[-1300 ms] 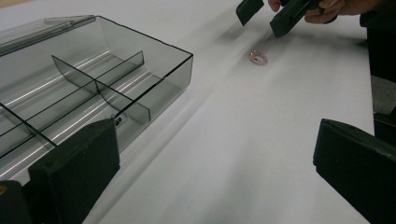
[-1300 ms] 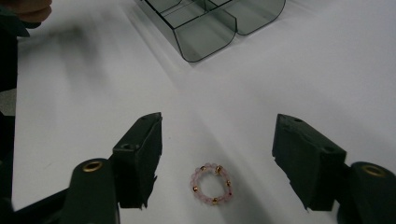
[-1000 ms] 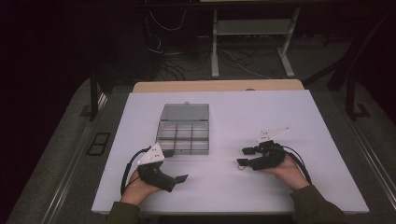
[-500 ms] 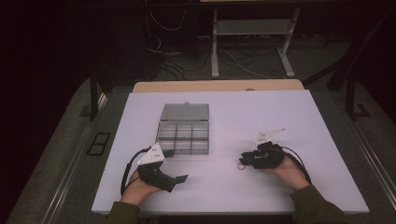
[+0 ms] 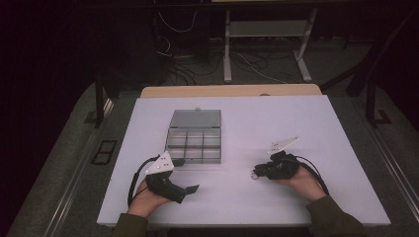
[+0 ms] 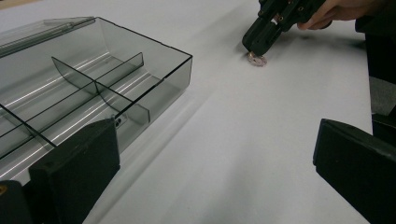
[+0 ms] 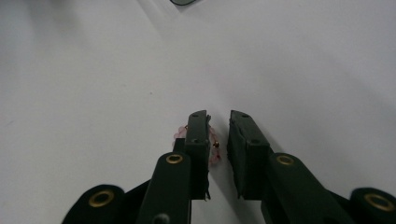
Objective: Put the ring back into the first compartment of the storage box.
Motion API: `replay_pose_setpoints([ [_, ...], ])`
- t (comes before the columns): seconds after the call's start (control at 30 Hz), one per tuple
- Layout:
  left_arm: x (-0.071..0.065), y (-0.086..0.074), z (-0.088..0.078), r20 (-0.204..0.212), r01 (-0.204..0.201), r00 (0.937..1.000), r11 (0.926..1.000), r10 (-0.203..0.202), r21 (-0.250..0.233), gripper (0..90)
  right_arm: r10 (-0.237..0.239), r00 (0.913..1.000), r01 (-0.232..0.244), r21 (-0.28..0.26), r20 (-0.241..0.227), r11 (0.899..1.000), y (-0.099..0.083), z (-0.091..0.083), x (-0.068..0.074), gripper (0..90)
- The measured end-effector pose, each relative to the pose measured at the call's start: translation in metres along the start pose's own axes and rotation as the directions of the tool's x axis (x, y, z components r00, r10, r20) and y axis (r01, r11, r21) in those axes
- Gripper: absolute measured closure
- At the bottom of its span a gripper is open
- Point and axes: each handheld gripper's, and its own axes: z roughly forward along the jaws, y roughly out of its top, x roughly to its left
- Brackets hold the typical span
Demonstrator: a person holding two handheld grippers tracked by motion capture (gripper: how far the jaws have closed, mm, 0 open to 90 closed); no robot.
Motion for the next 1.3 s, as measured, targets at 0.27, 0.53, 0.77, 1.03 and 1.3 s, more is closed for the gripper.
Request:
replay_pose_setpoints([
  [0.27,0.0,0.0,0.0,0.0,-0.001,1.0,1.0,0.001,0.0,0.0,-0.005,1.0,0.005,0.004,0.005,1.0,-0.001,0.001,-0.001,80.3],
  [0.53,0.0,0.0,0.0,0.0,-0.002,1.0,1.0,0.002,0.002,0.0,-0.027,0.9994,0.027,0.009,0.023,1.0,-0.001,0.002,0.001,84.8],
  [0.77,0.0,0.0,0.0,0.002,-0.003,1.0,1.0,0.003,0.002,0.0,-0.043,0.9985,0.043,0.011,0.035,0.999,-0.001,0.002,0.003,86.9],
  [1.03,0.0,0.0,0.0,0.002,-0.003,1.0,1.0,0.003,0.002,0.0,-0.045,0.9986,0.046,0.0,0.029,0.999,0.0,0.0,0.003,87.2],
  [1.3,0.0,0.0,0.0,0.003,-0.005,1.0,1.0,0.005,0.001,0.0,-0.033,0.9992,0.034,-0.038,0.021,0.999,0.002,-0.008,0.002,87.3],
])
